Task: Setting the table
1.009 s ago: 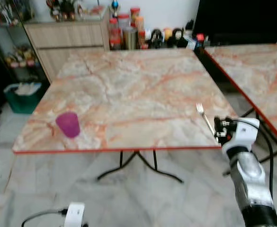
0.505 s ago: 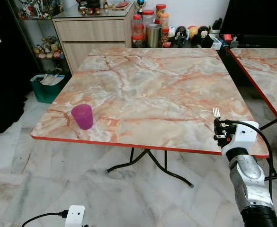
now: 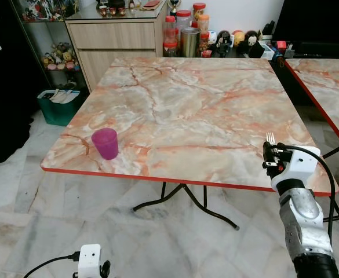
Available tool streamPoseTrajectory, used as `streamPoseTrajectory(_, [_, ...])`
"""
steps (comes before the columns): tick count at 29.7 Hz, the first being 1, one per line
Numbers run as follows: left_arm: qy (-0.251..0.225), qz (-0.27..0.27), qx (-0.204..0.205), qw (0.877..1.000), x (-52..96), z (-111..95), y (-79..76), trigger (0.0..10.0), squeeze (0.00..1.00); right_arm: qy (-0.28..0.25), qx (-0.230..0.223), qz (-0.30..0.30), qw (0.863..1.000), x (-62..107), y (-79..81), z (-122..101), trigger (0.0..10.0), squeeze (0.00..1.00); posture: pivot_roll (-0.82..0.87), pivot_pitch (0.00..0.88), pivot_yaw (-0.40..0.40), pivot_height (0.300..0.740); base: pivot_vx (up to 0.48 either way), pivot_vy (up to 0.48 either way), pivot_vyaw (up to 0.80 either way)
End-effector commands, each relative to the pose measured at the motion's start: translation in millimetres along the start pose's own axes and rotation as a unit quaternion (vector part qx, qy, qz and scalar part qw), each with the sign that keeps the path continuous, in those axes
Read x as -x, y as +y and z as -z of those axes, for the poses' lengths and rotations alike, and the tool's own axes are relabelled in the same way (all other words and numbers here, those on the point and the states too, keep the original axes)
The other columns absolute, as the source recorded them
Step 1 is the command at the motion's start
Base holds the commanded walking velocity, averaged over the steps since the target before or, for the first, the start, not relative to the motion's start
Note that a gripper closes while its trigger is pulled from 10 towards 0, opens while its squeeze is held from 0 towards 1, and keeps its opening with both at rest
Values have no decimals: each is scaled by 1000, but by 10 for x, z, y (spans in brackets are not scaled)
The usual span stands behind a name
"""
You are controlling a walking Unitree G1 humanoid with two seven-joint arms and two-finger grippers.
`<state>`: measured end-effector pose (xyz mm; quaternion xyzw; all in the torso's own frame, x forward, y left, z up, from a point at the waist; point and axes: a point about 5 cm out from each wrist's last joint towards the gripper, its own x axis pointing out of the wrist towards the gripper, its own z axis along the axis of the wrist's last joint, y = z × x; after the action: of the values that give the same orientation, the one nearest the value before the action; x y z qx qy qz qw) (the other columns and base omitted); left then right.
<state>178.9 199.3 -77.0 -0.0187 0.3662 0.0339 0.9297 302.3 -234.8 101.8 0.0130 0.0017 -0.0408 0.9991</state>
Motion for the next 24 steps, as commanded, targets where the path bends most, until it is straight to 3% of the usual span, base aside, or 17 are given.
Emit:
streamPoseTrajectory(1, [16,-8,1,1000,12,46,31,10000,0,7,-2,3,1000,44,6,52,10000,0,28,0,7,736,0,0,0])
streamPoseTrajectory(13, [37,1,-10,999,22,99,27,10000,0,7,-1,5,1000,51,-15,41,10000,0,36,0,9,736,0,0,0])
streamPoseTrajectory(21, [46,4,-14,999,23,113,31,10000,0,1,-2,-4,1000,-16,64,0,10000,0,27,0,8,736,0,0,0])
streamPoseTrajectory(24, [46,7,-15,999,19,106,26,10000,0,-1,0,-4,1000,-31,72,-20,10000,0,22,0,8,736,331,0,0])
